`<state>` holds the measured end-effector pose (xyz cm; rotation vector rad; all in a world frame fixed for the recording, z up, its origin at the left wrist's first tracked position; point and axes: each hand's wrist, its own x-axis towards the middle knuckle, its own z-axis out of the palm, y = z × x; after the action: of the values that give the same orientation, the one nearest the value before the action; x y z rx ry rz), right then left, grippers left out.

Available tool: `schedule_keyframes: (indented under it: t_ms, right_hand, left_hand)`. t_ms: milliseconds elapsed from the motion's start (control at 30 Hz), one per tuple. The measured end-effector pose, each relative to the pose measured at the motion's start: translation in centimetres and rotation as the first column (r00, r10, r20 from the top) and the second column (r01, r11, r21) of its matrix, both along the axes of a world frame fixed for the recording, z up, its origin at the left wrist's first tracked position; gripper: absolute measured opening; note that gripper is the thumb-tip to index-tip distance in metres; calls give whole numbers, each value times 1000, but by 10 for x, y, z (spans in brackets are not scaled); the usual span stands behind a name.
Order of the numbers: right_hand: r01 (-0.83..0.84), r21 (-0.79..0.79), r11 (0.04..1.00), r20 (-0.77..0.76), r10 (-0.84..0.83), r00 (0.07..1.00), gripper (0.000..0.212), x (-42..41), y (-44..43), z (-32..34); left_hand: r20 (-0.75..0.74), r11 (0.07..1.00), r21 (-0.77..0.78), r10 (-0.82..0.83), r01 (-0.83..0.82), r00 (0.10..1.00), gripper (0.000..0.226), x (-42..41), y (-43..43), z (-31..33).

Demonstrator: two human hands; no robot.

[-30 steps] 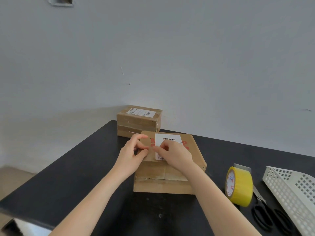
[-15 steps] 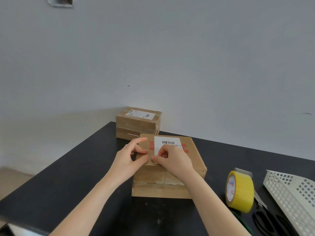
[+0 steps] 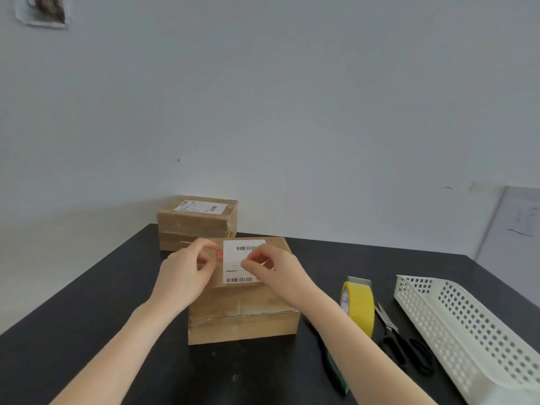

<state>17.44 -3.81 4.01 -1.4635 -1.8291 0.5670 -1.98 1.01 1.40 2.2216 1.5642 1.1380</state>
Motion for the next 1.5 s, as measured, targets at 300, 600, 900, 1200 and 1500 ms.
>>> schedule_keyframes:
  t_ms: [300, 600, 900, 1200, 1500]
  right_hand:
    - [429, 113, 896, -195, -403, 894, 8, 120, -40, 1]
    - [572, -108, 813, -150, -582, 799, 20, 182, -57, -28]
    - [391, -367, 844, -233, -490, 840, 63, 189, -70, -57]
    - [331, -418, 846, -203, -442, 874, 52, 185, -67, -72]
    - [281, -378, 882, -201, -374, 905, 20, 181, -63, -80]
  left_hand:
    - [-78, 957, 106, -263, 270, 962, 12, 102, -23, 18]
    - [-423, 832, 260, -358, 490, 832, 23, 194, -27, 4]
    - [-658, 739, 266, -330, 619, 677, 48, 218, -12, -10]
    - [-672, 684, 307, -337, 662, 660, 41, 227, -7, -16]
    - [-669, 685, 294, -352, 667, 655, 40, 230, -6, -9]
